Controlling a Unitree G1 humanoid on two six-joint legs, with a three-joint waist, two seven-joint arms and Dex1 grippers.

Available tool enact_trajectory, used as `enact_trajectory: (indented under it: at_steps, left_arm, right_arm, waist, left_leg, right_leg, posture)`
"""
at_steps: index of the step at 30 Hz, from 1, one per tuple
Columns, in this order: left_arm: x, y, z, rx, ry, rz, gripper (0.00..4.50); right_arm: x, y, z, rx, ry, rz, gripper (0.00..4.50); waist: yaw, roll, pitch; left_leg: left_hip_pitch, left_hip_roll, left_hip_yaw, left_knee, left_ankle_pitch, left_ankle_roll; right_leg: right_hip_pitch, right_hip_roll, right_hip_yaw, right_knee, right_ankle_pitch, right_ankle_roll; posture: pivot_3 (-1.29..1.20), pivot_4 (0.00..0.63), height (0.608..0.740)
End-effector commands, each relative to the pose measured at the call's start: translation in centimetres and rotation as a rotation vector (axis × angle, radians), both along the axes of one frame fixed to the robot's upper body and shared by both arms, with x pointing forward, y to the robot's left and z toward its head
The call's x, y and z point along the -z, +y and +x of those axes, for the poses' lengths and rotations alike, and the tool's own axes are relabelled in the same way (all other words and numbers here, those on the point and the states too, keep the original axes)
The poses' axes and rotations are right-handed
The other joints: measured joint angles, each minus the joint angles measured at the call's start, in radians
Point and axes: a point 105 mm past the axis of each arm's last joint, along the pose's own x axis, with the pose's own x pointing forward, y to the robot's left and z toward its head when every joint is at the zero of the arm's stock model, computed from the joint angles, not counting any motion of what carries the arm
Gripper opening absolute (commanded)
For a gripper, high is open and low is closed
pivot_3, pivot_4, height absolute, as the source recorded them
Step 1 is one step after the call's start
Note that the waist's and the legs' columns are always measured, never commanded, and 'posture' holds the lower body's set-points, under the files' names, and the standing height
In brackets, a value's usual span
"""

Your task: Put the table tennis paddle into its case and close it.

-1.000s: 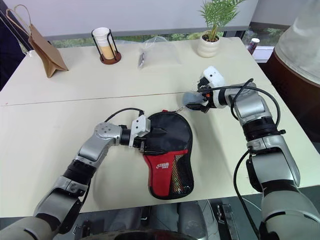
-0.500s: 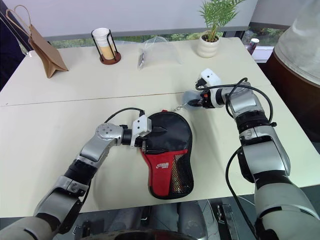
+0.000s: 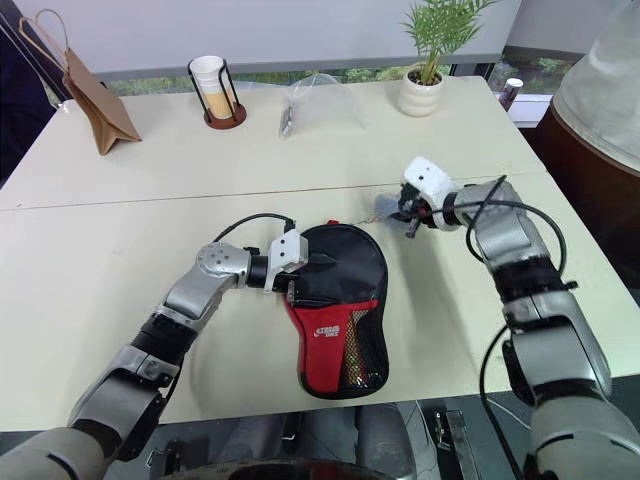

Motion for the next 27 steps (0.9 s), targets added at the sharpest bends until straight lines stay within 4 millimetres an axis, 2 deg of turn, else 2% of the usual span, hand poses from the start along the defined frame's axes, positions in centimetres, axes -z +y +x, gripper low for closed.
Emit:
enact_trajectory:
  at_steps: [1,21,27]
  left_arm:
    - [1.5,0.4,-0.3,-0.004,0.047,0.050,4.28]
    - [2.0,0.4,-0.3,0.007,0.057,0.068,4.28]
    - [2.2,0.4,-0.3,0.008,0.055,0.074,4.28]
  right_arm:
    - [-0.8,-0.6,-1.7,-0.001,-0.037,-0.036,0.14]
    - [0.0,-3.0,-9.7,0.040,0.001,-0.166,0.14]
    - [0.1,-3.0,-12.3,0.024,0.050,-0.163,0.14]
  waist:
    - [0.000,0.000,0.000]
    - [0.020,0.000,0.000]
    - [0.019,0.000,0.000]
  left_leg:
    - [0.001,0.000,0.000,0.000,0.000,0.000]
    - [0.004,0.001,0.000,0.001,-0.001,0.001]
    - [0.008,0.001,0.000,0.001,-0.002,0.002]
  right_leg:
    - [0.001,0.000,0.000,0.000,0.000,0.000]
    - [0.006,-0.001,-0.001,-0.002,-0.001,0.001]
    - [0.012,-0.001,-0.001,-0.004,-0.005,0.001]
  posture:
    - [0.00,0.150,0.740]
    - [0.00,0.150,0.740]
    - [0.00,0.150,0.740]
